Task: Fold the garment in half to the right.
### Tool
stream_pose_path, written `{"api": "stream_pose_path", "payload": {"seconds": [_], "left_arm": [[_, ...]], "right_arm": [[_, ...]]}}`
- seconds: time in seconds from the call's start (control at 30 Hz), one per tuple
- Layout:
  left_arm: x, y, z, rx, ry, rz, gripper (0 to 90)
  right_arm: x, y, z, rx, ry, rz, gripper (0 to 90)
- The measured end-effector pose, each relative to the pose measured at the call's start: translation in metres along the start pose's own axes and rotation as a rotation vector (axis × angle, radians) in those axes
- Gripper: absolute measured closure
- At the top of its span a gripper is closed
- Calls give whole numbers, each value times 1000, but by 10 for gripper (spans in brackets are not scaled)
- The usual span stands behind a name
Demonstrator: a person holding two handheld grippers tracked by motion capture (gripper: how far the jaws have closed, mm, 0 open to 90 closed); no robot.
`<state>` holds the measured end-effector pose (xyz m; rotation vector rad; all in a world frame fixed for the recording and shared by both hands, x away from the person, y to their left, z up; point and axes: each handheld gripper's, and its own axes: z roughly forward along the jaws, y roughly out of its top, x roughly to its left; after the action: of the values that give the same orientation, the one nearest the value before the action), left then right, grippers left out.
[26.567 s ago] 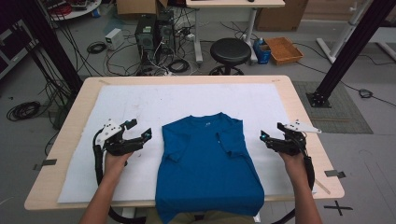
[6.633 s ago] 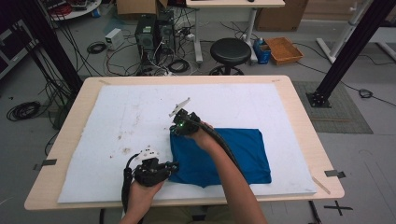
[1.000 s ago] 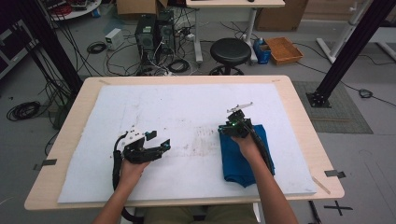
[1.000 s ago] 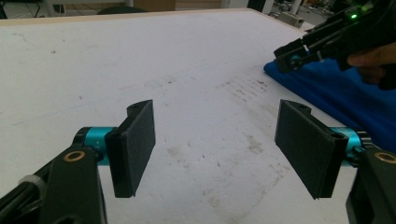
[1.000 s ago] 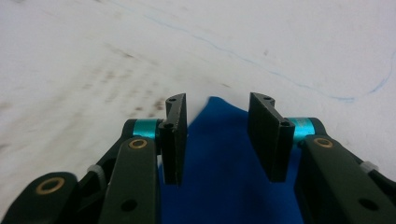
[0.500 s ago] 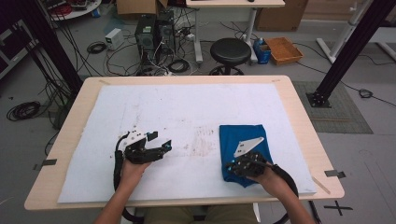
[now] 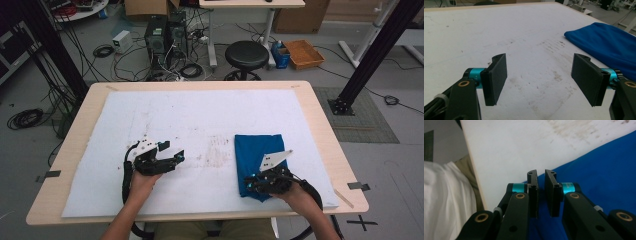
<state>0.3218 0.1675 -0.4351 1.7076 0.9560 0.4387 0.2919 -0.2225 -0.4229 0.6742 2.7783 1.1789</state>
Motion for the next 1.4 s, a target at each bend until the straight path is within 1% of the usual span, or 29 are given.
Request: {"api": "stream_pose_path", "payload": {"seconds": [0.1, 0.13, 0.17, 0.2, 0.27, 0.3, 0.33, 0.37, 0.4, 0.5, 0.53, 0.6, 0.63, 0.67, 0.73, 0.77, 0.8, 0.83, 0.93, 0.97, 1.0, 1.07, 1.13, 1.2, 1.23, 1.27, 1.3, 1.37, 1.4], "left_arm": [[-1, 0, 1, 3, -4, 2, 290], [-1, 0, 0, 4, -5, 4, 290], [-1, 0, 0, 3, -5, 4, 290], [-1, 0, 0, 3, -5, 2, 290], [0, 0, 1, 4, -4, 1, 290], [0, 0, 1, 5, -4, 1, 290], [-1, 0, 0, 6, -4, 0, 290], [-1, 0, 0, 4, -3, -2, 290], [-1, 0, 0, 4, -3, -1, 290], [-1, 0, 0, 6, -4, -1, 290], [-1, 0, 0, 7, -5, 1, 290], [-1, 0, 0, 4, -3, -3, 290], [-1, 0, 0, 3, -3, -2, 290], [-1, 0, 1, 4, -4, -1, 290], [-1, 0, 1, 4, -2, 2, 290], [-1, 0, 1, 8, -1, 4, 290], [-1, 0, 1, 6, -1, 3, 290], [-1, 0, 1, 6, -2, 5, 290], [-1, 0, 0, 4, 0, 1, 290], [-1, 0, 0, 3, 0, -1, 290], [0, 0, 0, 4, 2, 1, 290], [0, 0, 1, 7, 2, -1, 290], [-1, 0, 1, 4, 2, -1, 290], [-1, 0, 1, 2, 1, -1, 290], [0, 0, 1, 1, 3, 1, 290], [0, 0, 0, -1, 3, -4, 290], [1, 1, 0, -2, 6, -3, 290], [1, 1, -1, -5, 6, -8, 290], [2, 1, -1, -5, 11, -9, 290]], "right_arm": [[1, -4, 8, 67, 22, -2, 825], [0, -5, 10, 59, 40, 10, 793], [-1, -4, 9, 31, 58, 27, 695], [-3, -4, 6, 5, 67, 46, 684], [-9, -4, -6, -98, 58, 84, 669], [-13, -5, -13, -129, 28, 107, 669], [-17, -6, -20, -147, -21, 122, 673], [-21, -9, -25, -142, -76, 137, 688], [-23, -11, -28, -126, -117, 142, 708], [-31, -25, -36, -10, -237, 142, 713], [-34, -31, -40, 17, -271, 147, 710], [-38, -39, -49, 12, -288, 179, 695], [-40, -44, -55, 4, -277, 198, 690], [-41, -48, -62, 12, -266, 211, 693], [-40, -55, -65, 42, -265, 202, 751], [-40, -61, -64, 90, -270, 198, 790], [-40, -64, -63, 112, -271, 184, 794], [-40, -67, -65, 92, -258, 186, 799], [-43, -69, -72, 141, -280, 193, 789], [-43, -69, -75, 141, -275, 196, 759], [-44, -70, -79, 117, -267, 209, 723], [-43, -70, -88, 10, -228, 228, 714], [-41, -68, -90, -40, -183, 220, 727], [-40, -67, -84, -27, -144, 203, 753], [-39, -67, -77, 18, -123, 194, 758], [-40, -68, -72, 53, -116, 192, 758], [-40, -70, -66, 93, -94, 202, 751], [-41, -68, -69, 64, -67, 212, 689], [-42, -67, -71, 46, -73, 212, 644]]}}
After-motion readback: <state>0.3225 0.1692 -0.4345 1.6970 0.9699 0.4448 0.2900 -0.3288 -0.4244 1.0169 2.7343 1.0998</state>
